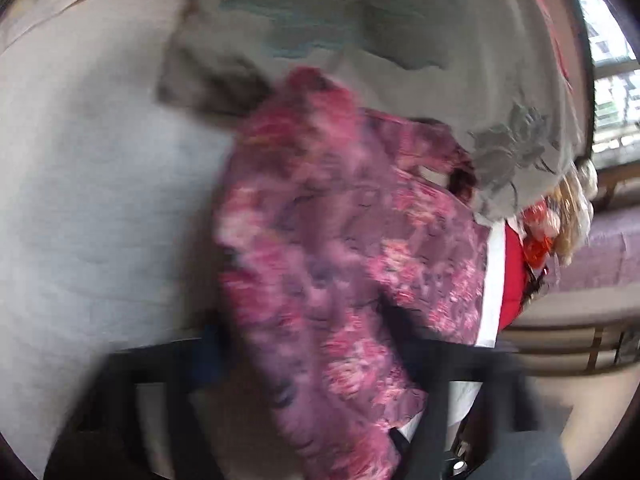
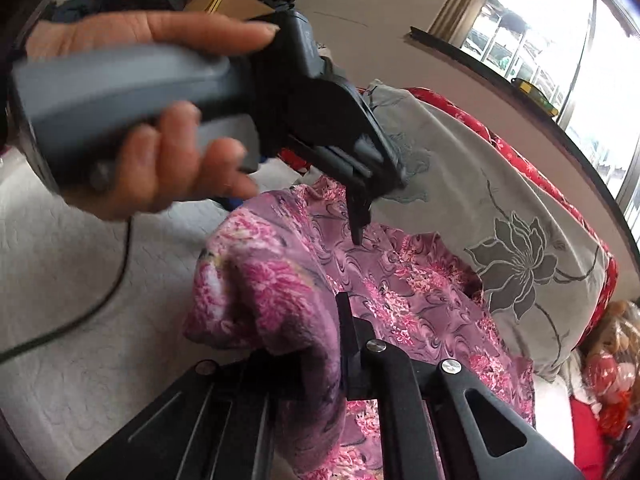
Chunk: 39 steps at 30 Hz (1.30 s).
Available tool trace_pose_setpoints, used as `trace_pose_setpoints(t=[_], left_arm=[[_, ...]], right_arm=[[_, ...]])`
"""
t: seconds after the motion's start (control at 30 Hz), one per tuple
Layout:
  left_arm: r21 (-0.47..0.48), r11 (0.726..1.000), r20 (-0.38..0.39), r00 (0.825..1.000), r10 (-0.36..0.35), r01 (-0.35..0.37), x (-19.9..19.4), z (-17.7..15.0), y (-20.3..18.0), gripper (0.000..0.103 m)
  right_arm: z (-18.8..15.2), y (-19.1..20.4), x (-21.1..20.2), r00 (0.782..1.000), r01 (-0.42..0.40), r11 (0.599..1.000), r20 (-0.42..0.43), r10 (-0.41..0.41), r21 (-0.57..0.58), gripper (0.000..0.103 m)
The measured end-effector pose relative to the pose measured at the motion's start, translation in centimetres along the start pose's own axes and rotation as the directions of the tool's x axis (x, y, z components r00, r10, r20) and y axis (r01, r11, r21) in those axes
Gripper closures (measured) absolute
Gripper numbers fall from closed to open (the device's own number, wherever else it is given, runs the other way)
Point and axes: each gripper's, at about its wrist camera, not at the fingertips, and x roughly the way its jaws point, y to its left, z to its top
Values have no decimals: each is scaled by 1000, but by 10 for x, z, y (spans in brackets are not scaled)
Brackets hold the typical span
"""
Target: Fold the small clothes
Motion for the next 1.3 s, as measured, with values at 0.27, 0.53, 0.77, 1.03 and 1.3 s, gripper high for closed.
trace_pose_setpoints(t=[0.27, 0.53, 0.77, 1.03, 1.3], left_arm=[[53, 999, 59, 998, 8, -11, -14, -5, -47, 91], [132, 991, 88, 996, 24, -36, -15, -19, -117, 91], [169, 983, 106, 993, 53, -70, -8, -37, -170, 91], [225, 965, 120, 987, 107, -132, 6, -47, -227, 91], [250, 951, 99, 982, 160, -180, 50, -43, -269, 91]], right_arm=[[-7, -36, -14, 999, -39, 983, 21, 35, 180, 97], [-23, -91, -42, 998, -53, 920, 54, 34, 389, 97], [-50, -134, -59, 998, -63, 830, 57, 38, 555, 97], [-83, -178, -78, 994, -93, 685, 107, 22, 722, 97], [-122, -221, -77, 988, -126, 547, 152, -1, 827, 97]])
